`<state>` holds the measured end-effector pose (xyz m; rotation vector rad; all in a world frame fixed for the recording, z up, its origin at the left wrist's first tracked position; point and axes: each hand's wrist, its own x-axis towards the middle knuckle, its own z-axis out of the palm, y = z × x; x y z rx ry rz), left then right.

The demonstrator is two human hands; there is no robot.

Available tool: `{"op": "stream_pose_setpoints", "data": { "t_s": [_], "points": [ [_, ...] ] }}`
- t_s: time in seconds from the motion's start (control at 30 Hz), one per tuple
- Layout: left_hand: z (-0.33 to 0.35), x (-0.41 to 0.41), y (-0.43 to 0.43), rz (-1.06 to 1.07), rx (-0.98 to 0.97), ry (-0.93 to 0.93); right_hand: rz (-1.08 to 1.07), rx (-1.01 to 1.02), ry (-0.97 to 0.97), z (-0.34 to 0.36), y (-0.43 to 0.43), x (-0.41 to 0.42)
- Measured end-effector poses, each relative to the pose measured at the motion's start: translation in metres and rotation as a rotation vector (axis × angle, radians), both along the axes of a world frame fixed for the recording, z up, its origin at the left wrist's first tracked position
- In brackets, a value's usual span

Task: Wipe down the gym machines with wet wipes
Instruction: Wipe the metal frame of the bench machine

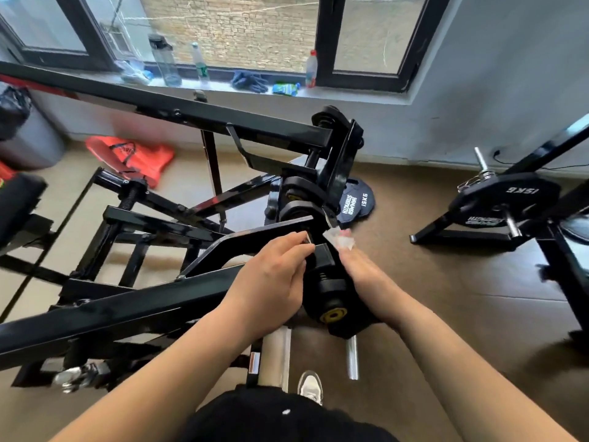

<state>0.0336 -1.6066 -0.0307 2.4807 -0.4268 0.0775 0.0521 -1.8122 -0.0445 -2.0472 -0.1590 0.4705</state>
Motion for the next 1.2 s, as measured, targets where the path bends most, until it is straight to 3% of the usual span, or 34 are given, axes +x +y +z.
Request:
{"op": "stream_pose_setpoints", "data": {
  "t_s": [0.07,0.2,0.37,0.6,0.9,1.03,1.17,1.2],
  "points": [
    [-0.003,-0.003,0.008,-0.024,0.002,-0.004,0.029,-0.089,-0.111,0.005,-0.002,-0.031],
    [-0.003,-0.008,0.022,-0.035,-0.019,0.004,-0.220,-0.155,-0.177,-0.002,0.001,-0.071],
    [0.003,-0.007,0.034,-0.088,-0.032,0.014,-0.198,-0.133,0.103,-0.008,0.006,-0.006],
    [0.003,-0.002,0.050,-0.086,-0.043,0.017,-0.191,-0.194,0.029,0.018,0.018,-0.057],
    [0.005,0.006,0.059,-0.093,-0.089,-0.020,-0.261,0.126,0.435,-0.018,0.009,0.041],
    [0.004,0.011,0.072,-0.058,-0.118,-0.033,-0.383,0.025,0.254,-0.008,0.015,0.021],
    [0.005,0.025,0.082,0.048,-0.146,-0.015,-0.530,0.182,0.242,0.008,0.015,0.026],
    [0.005,0.030,0.083,0.078,-0.145,-0.002,-0.549,0.143,0.181,0.011,0.018,0.042]
  ]
}}
